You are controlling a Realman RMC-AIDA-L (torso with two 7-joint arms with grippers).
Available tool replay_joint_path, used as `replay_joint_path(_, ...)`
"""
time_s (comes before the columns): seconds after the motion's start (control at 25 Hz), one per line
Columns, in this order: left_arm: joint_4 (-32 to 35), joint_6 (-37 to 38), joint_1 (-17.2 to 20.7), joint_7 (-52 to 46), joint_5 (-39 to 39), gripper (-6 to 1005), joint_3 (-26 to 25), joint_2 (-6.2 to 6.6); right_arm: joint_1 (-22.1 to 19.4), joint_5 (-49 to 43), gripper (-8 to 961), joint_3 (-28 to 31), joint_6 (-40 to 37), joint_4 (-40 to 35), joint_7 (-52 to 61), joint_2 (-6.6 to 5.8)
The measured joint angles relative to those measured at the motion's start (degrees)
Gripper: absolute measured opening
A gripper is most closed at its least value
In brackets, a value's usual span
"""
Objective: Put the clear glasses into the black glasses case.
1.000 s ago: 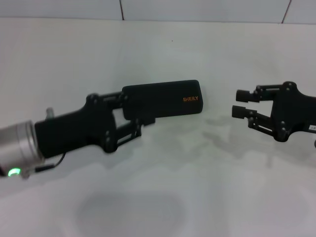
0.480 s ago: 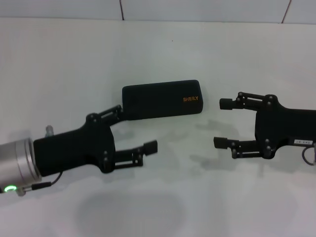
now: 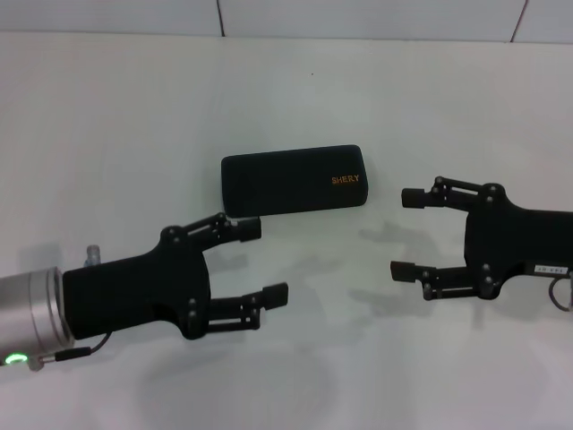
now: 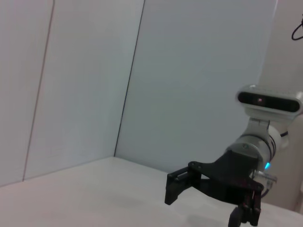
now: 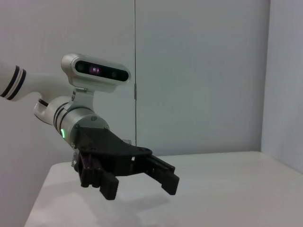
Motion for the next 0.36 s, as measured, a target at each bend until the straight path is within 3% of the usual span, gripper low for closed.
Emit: replay_joint_path(0.36,0.19,0.12,-0.15,-0.12,2.54,883,0.05,-0.08,-0.69,-0.04,857,-0.12,-0.04,1.23,0.12,0.04)
